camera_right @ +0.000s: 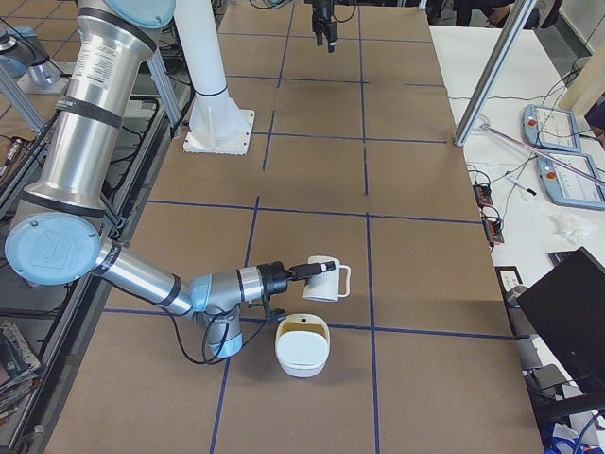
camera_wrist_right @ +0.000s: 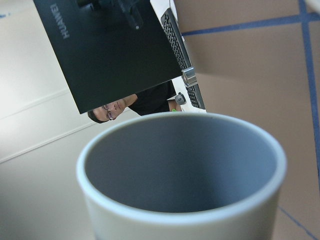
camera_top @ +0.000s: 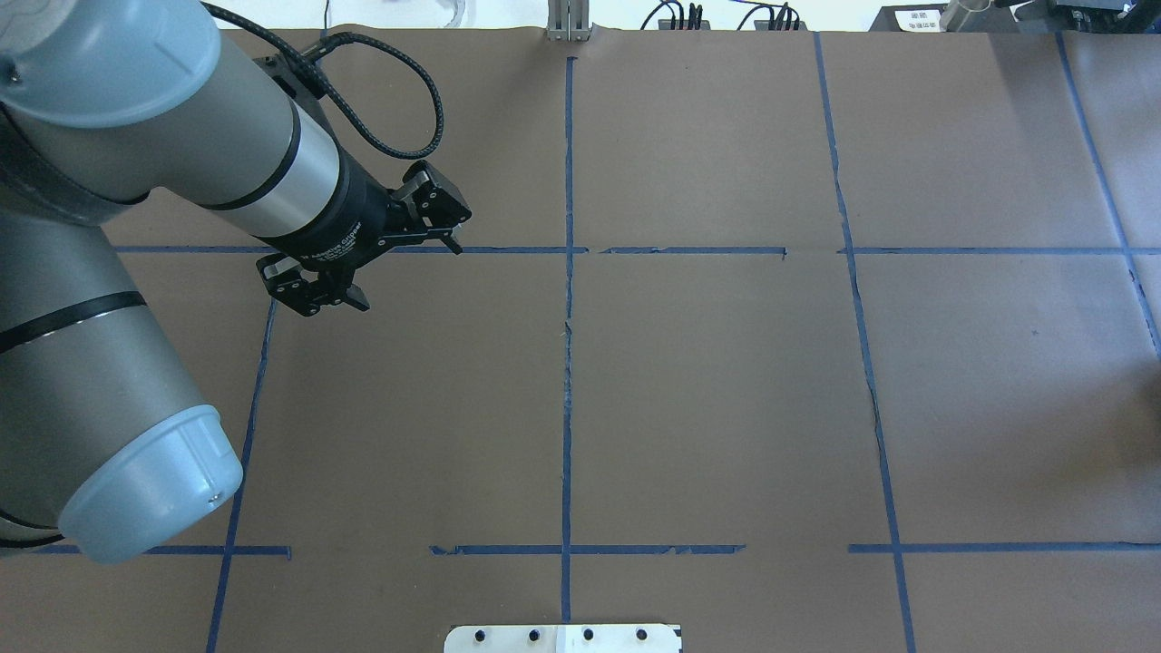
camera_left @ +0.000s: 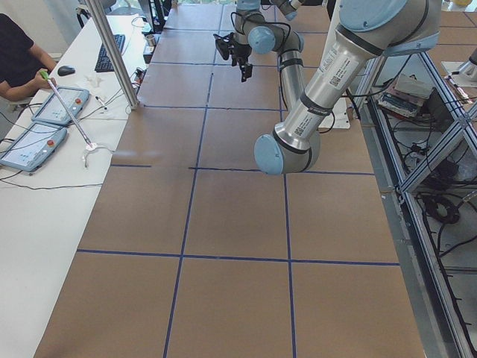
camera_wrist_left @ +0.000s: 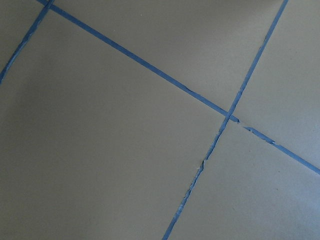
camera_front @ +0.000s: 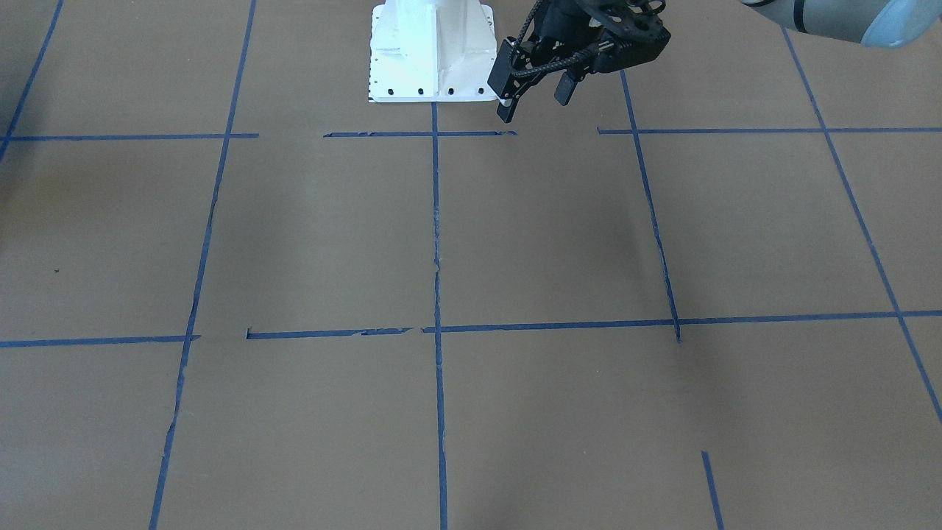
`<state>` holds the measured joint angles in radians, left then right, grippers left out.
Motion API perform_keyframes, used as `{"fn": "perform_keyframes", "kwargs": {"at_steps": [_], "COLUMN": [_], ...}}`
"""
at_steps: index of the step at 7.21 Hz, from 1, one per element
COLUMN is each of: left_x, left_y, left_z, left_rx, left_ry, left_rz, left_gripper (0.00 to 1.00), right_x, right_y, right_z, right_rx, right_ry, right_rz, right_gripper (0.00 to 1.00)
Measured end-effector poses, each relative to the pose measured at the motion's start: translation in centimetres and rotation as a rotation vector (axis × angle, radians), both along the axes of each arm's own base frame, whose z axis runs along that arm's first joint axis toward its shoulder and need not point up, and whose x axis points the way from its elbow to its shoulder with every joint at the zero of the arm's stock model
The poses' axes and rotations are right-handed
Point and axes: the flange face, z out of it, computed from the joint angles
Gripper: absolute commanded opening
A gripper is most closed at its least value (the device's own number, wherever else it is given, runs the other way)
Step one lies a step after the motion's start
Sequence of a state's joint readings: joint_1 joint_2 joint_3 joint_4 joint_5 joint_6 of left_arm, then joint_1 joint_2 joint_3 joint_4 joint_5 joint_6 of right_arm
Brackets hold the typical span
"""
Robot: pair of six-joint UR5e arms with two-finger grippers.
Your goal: Left arm hands cup to right arm to dump lemon
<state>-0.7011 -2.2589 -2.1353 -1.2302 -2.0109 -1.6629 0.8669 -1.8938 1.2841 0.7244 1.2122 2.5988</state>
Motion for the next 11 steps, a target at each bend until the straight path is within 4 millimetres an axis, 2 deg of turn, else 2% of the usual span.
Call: {"fn": "perform_keyframes", "kwargs": {"at_steps": [2,4,5,6,7,8,10,11], "left_x": [0.2,0.3,0.3,0.3,0.5,0.8,2.4,3.6], "left_y": [0.1,0.2,0.2,0.2,0.2,0.1,-0.9,-1.4], "left_z": [0.0,-0.3,-0.5,-0.6,-0.7,-0.8,-1.6,-2.2], "left_rx": [0.0,0.008,0.014,0.016,0.017,0.019,0.024,0.028], "left_ry": [0.0,0.009,0.011,0.013,0.013,0.01,0.002,0.019], "left_rz": [0.003,0.006,0.003,0.002,0.003,0.001,-0.003,-0.002], "left_gripper": [1.0,1.0,1.0,1.0,1.0,1.0,1.0,1.0], "right_x": [-4.2,-10.3,-13.8,-17.2,-20.4,-24.8,-35.2,-39.5], "right_y": [-4.5,-8.7,-10.0,-10.4,-9.6,-8.3,-4.9,-3.0], "right_z": [-7.5,-16.3,-21.5,-26.3,-29.2,-31.5,-38.0,-40.8], "right_rx": [0.036,0.132,0.151,0.171,0.21,0.261,0.314,0.319], "right_ry": [0.298,0.605,0.707,0.808,0.912,1.032,1.256,1.35], "right_rz": [0.009,-0.024,-0.066,-0.114,-0.149,-0.153,-0.138,-0.144], "right_gripper": [0.01,0.01,0.05,0.03,0.03,0.03,0.05,0.06]}}
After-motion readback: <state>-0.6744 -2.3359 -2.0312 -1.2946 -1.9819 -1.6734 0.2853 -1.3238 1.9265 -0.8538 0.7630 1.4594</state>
